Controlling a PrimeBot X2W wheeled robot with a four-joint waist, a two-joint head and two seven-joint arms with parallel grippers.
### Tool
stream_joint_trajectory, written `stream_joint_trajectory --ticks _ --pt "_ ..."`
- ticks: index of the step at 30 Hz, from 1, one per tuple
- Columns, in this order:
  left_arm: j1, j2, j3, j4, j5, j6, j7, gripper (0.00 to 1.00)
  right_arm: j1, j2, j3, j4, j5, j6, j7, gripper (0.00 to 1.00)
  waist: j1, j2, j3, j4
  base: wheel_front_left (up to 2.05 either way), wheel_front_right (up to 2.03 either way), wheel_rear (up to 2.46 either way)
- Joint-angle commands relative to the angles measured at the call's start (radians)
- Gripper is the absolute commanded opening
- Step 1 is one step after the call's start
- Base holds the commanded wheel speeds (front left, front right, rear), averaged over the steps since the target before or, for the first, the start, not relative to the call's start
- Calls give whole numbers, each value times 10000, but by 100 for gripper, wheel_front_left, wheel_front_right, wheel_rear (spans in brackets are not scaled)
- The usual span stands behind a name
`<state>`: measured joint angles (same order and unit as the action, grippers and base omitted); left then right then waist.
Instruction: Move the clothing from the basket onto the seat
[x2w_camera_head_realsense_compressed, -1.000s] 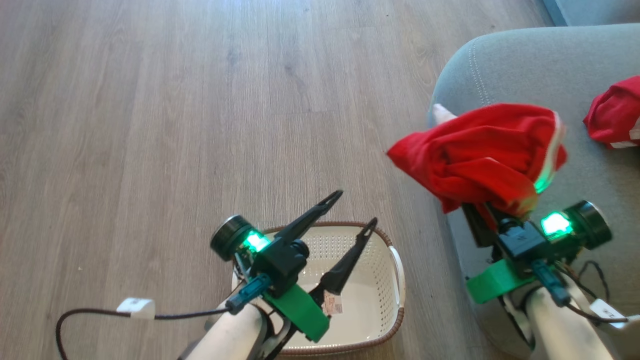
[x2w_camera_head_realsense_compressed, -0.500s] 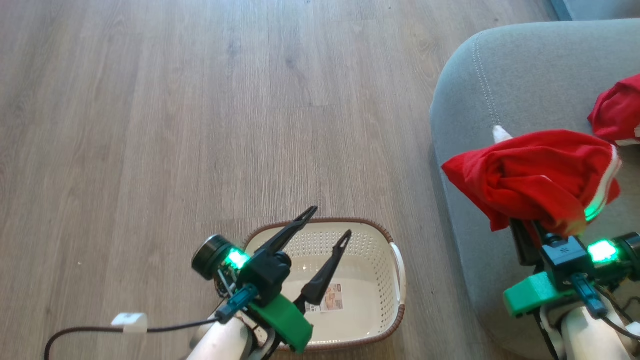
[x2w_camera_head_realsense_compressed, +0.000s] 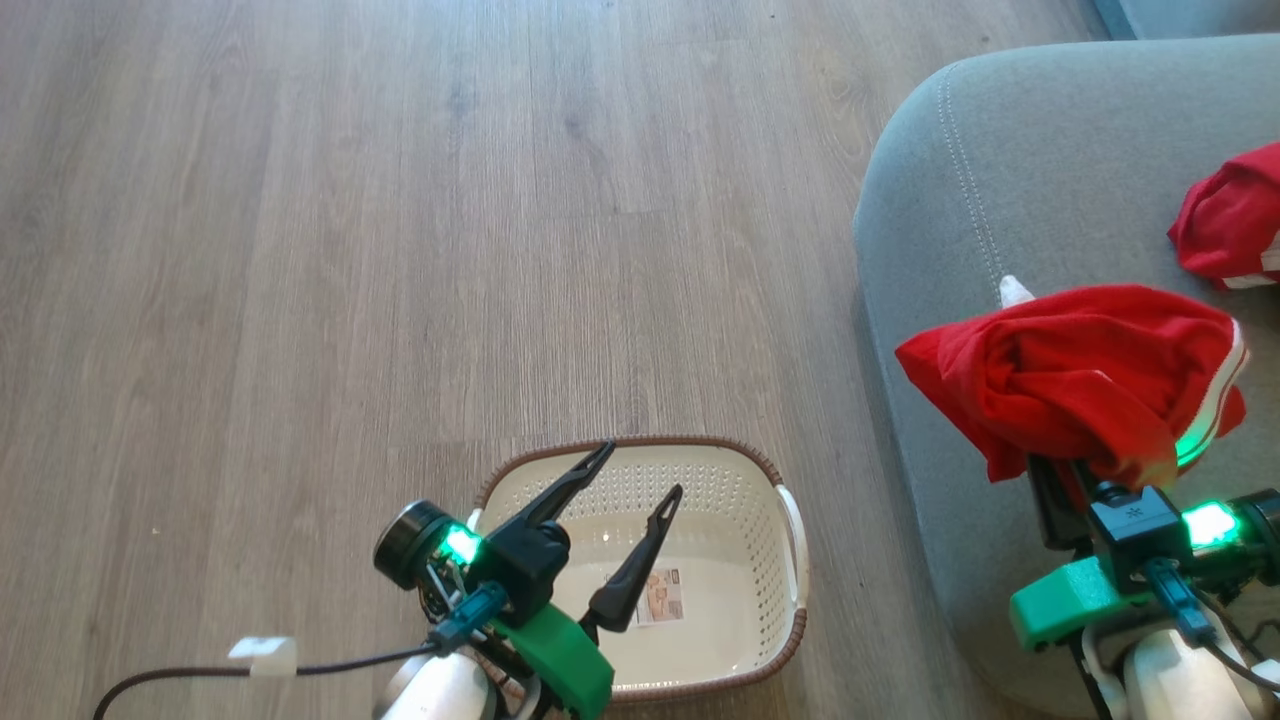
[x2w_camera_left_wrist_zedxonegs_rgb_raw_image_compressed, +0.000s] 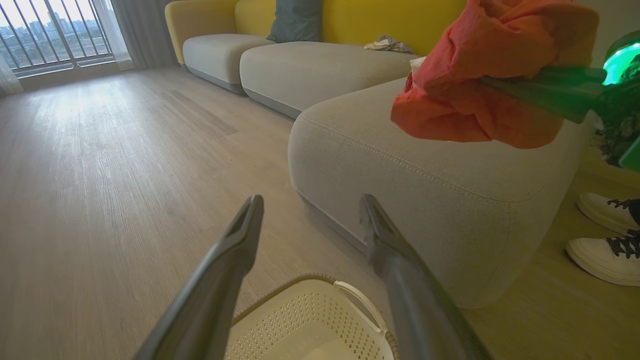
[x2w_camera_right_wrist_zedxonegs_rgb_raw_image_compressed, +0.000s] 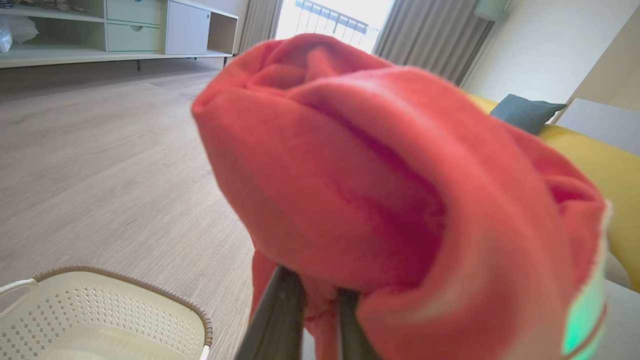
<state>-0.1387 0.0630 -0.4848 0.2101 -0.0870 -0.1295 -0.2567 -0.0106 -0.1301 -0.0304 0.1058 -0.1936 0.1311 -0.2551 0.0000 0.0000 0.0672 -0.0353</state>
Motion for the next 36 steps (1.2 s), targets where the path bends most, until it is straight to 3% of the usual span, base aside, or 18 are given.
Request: stream_joint_trajectory --ticks 1,7,14,36 --pt "-190 -73 330 -277 -11 -10 -51 100 -179 -41 136 -298 55 -4 -67 0 0 0 -9 0 0 0 0" --pt "-142 -93 421 -286 -31 -10 -51 100 -272 -83 154 -429 59 -4 -67 0 0 0 10 -174 0 0 0" --pt "-207 -103 420 -400 43 -11 -51 100 -371 -49 71 -652 -5 -4 -67 0 0 0 189 -928 0 0 0" --pt "-766 296 100 -854 373 -11 -51 100 -482 473 -338 -1180 -14 -4 -67 0 0 0 1276 -4895 0 0 0"
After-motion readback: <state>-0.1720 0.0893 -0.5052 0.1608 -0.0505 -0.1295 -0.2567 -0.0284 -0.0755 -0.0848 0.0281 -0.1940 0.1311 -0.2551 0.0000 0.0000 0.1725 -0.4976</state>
